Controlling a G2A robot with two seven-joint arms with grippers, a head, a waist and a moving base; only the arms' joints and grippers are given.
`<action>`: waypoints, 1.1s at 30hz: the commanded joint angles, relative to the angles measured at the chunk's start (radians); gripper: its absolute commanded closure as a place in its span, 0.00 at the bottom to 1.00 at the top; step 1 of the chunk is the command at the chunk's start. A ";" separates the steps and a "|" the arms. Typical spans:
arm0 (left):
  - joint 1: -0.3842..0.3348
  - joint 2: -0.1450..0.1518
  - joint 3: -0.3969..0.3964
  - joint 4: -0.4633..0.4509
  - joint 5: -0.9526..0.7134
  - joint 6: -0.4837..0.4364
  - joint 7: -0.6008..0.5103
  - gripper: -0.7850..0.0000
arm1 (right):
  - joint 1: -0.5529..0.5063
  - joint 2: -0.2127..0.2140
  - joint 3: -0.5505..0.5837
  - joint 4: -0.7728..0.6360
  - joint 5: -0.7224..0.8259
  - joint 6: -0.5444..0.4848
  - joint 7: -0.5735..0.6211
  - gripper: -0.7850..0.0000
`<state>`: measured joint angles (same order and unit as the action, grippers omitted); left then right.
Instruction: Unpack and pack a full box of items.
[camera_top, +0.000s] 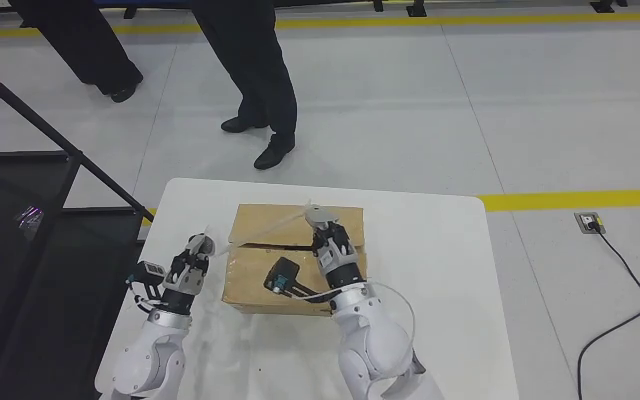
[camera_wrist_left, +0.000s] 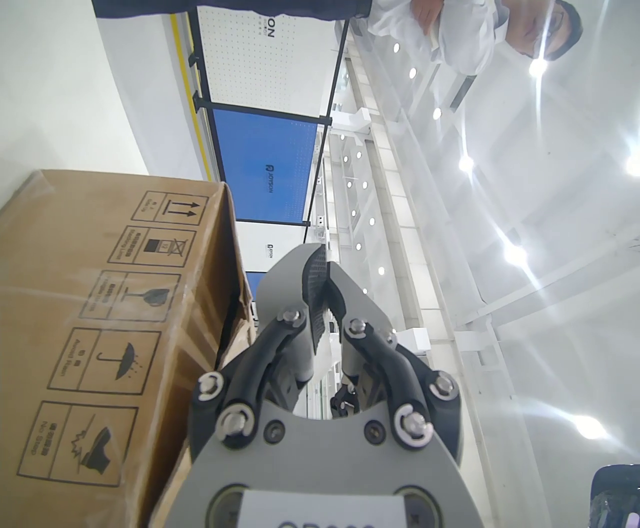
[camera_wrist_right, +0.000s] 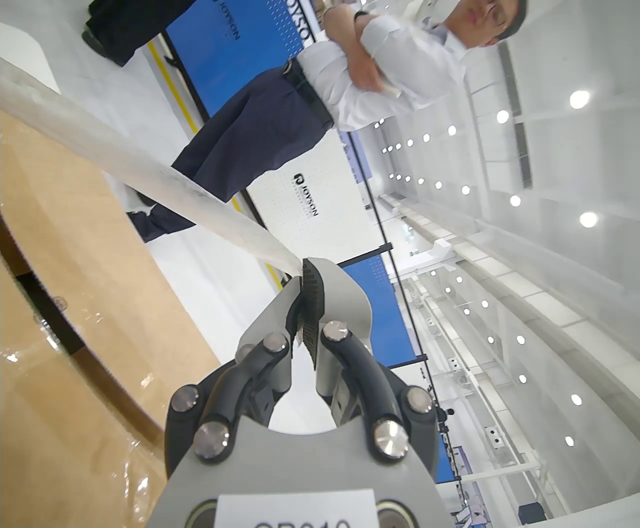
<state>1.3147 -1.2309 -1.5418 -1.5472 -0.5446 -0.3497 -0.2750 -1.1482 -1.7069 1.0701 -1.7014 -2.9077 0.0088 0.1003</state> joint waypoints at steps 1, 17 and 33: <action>0.004 -0.002 0.000 -0.005 -0.013 -0.012 0.008 1.00 | -0.003 0.005 0.001 0.008 -0.034 0.048 -0.025 1.00; -0.005 -0.010 0.003 -0.001 0.037 0.007 0.055 1.00 | 0.090 0.109 -0.077 0.124 -0.164 0.178 -0.004 1.00; -0.035 -0.023 0.031 0.050 0.054 -0.019 0.081 1.00 | 0.164 0.251 -0.232 0.124 -0.164 0.103 0.254 1.00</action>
<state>1.2824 -1.2522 -1.5143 -1.5014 -0.4854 -0.3624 -0.1931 -0.9936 -1.4647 0.8536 -1.5777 -3.0718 0.1203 0.3234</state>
